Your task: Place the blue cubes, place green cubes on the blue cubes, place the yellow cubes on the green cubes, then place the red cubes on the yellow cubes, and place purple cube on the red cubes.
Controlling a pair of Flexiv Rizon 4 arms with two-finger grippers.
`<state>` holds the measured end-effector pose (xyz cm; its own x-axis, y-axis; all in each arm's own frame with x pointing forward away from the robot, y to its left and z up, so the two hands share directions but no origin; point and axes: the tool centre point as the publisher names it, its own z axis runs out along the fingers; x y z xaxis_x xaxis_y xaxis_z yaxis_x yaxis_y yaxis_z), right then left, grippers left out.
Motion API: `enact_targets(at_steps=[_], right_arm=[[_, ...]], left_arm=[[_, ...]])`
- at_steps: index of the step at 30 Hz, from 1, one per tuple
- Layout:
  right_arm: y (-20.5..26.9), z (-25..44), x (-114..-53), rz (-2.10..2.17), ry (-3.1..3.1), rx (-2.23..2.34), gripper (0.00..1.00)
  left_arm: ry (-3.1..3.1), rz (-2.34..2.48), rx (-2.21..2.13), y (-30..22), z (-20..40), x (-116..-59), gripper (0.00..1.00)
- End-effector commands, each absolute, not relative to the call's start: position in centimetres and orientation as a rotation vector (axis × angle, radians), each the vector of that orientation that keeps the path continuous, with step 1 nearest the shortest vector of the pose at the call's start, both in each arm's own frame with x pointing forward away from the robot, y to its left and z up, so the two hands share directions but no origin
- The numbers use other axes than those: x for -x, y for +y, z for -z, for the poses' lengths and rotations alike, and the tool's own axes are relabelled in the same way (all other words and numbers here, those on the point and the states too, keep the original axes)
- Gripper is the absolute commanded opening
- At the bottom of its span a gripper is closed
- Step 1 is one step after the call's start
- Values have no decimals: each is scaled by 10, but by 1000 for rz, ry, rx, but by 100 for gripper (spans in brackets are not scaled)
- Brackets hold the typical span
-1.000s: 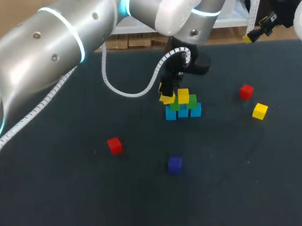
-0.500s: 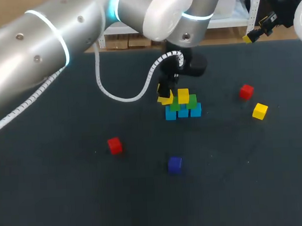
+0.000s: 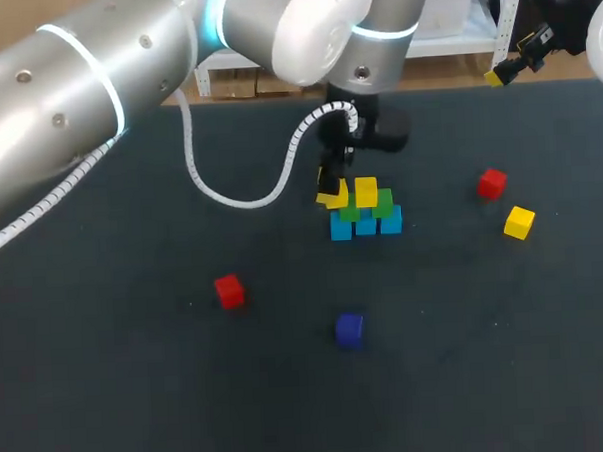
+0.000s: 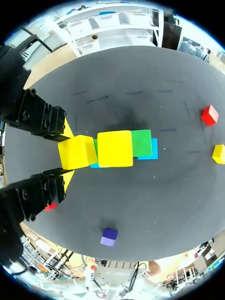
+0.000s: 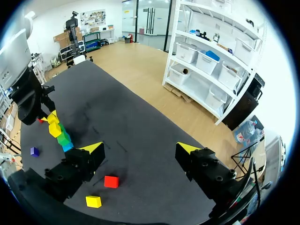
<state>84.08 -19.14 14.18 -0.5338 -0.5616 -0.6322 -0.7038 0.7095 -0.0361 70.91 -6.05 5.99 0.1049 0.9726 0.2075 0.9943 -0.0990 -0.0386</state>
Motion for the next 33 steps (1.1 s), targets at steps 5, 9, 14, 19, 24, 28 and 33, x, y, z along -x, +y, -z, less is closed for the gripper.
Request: enact_targets(at_steps=[5,9,14,19,24,28,33], right_arm=[[-192,-142,-839,-295,2285,959,100],[-192,-142,-839,-295,2285,959,100],[-192,-142,-839,-295,2285,959,100],[-192,-142,-839,-295,2285,959,100],[-192,-142,-839,-295,2285,959,100],[-192,-142,-839,-295,2285,959,100],[-192,-142,-839,-295,2285,959,100]], left_arm=[[-1970,200,2201,-60,-58,-718,20],[-1964,203,2202,-61,-58,-721,20],[-1954,205,2212,-64,-58,-723,21],[-1942,217,2221,-67,-62,-721,22],[-1932,252,2232,-69,-70,-713,25],[-1951,260,2223,-63,-72,-711,26],[-1964,266,2209,-59,-70,-709,27]])
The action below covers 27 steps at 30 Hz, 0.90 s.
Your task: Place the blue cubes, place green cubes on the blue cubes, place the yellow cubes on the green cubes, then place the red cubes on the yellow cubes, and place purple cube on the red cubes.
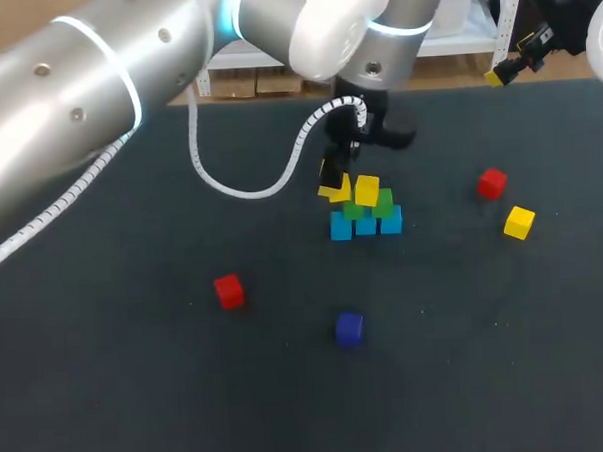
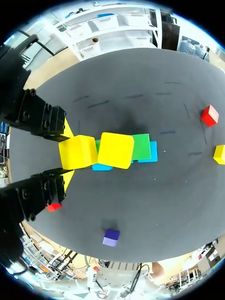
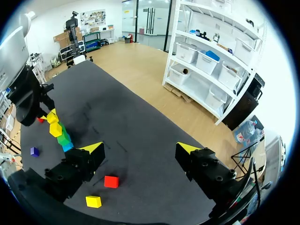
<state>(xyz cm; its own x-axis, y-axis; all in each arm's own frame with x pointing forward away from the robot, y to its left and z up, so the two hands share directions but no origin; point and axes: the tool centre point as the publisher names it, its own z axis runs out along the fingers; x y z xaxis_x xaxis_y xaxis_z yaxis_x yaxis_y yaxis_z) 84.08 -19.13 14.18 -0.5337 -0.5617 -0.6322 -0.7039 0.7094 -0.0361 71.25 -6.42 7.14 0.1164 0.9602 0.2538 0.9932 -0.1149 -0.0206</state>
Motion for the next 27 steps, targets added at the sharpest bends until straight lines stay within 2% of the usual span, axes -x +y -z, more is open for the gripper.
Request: enact_targets(at_steps=[1,20,27], right_arm=[[-192,-142,-839,-295,2285,959,100],[-192,-142,-839,-295,2285,959,100],[-192,-142,-839,-295,2285,959,100]], left_arm=[[-1962,267,2210,-58,-70,-710,27],[-1902,300,2248,-68,-70,-720,30],[-1875,293,2264,-73,-68,-722,34]])
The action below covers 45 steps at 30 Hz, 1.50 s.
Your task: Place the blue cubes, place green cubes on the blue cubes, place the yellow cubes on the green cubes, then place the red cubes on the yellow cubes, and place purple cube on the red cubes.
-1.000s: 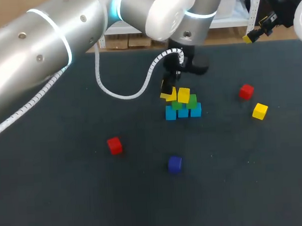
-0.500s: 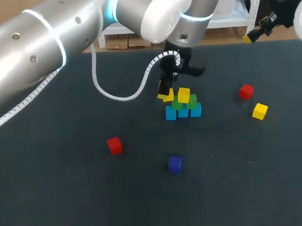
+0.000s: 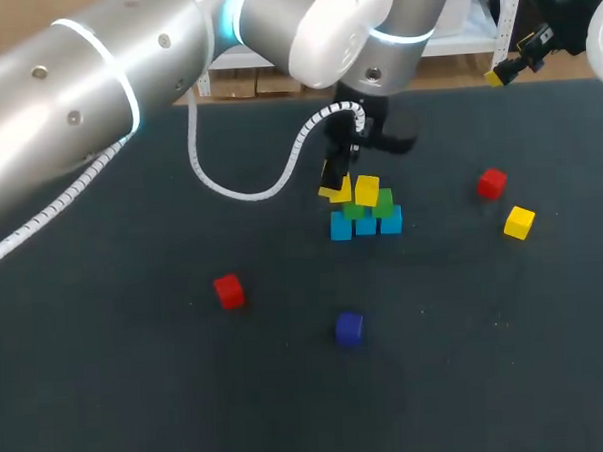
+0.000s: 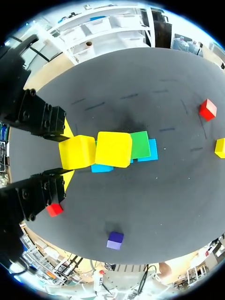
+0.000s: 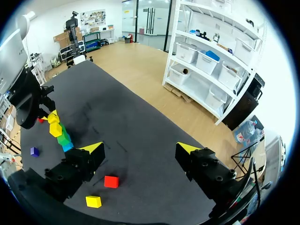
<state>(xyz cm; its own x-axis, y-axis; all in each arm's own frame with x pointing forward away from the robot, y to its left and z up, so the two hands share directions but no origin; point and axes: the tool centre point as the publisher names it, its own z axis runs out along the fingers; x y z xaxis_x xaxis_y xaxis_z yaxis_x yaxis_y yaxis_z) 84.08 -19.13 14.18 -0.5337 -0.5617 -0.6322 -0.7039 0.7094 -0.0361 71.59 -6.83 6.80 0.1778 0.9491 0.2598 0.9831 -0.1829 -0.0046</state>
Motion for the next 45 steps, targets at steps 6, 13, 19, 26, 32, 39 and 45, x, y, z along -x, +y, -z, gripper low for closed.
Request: enact_targets(at_steps=[6,13,19,26,32,39,45], right_arm=[[-192,-142,-839,-295,2285,959,100],[-192,-142,-839,-295,2285,959,100],[-192,-142,-839,-295,2285,959,100],[-192,-142,-839,-295,2285,959,100],[-192,-142,-839,-295,2285,959,100],[-192,-142,-839,-295,2285,959,100],[-192,-142,-839,-295,2285,959,100]], left_arm=[[-1863,291,2266,-74,-65,-725,38],[-1856,294,2273,-76,-65,-725,40],[-1853,292,2281,-77,-64,-726,42],[-1861,293,2283,-77,-66,-725,47],[-1914,259,2253,-70,-64,-723,100],[-2014,215,2148,-55,-66,-711,100],[-2093,189,2084,-41,-68,-691,100]])
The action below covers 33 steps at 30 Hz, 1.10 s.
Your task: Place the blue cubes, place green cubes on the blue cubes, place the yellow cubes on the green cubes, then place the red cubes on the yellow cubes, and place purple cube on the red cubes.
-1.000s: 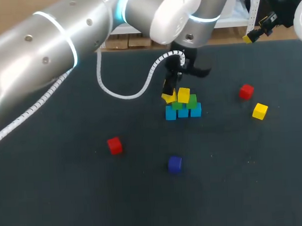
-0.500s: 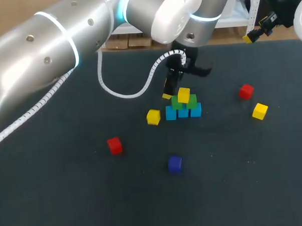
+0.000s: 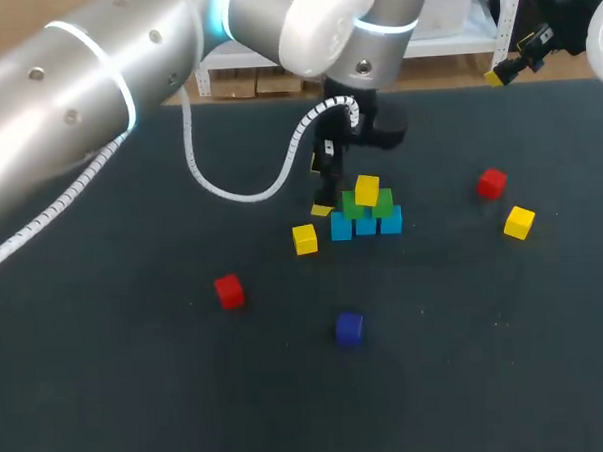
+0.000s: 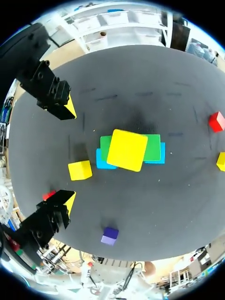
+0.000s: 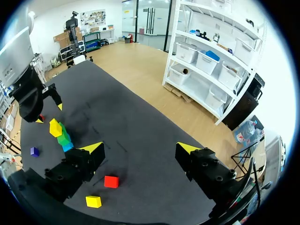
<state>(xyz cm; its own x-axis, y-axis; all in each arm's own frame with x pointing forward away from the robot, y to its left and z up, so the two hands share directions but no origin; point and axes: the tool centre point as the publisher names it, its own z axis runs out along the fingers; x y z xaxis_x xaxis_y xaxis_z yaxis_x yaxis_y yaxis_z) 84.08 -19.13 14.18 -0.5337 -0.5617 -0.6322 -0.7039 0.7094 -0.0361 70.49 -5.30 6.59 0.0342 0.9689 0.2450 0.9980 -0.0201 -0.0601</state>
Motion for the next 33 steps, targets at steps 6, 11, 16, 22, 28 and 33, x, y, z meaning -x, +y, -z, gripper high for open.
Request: enact_targets(at_steps=[6,11,16,22,28,33], right_arm=[[-192,-142,-839,-295,2285,959,100],[-192,-142,-839,-295,2285,959,100],[-192,-142,-839,-295,2285,959,100],[-192,-142,-839,-295,2285,959,100],[-192,-142,-839,-295,2285,959,100],[-192,-142,-839,-295,2285,959,100]], left_arm=[[-2235,159,1991,-28,-67,-675,100],[-2299,149,1933,-18,-62,-665,100],[-2339,152,1906,-12,-58,-654,100],[-2370,146,1901,-8,-55,-644,100],[-2387,131,1948,-8,-52,-641,100],[-2370,119,1988,-14,-43,-642,100]])
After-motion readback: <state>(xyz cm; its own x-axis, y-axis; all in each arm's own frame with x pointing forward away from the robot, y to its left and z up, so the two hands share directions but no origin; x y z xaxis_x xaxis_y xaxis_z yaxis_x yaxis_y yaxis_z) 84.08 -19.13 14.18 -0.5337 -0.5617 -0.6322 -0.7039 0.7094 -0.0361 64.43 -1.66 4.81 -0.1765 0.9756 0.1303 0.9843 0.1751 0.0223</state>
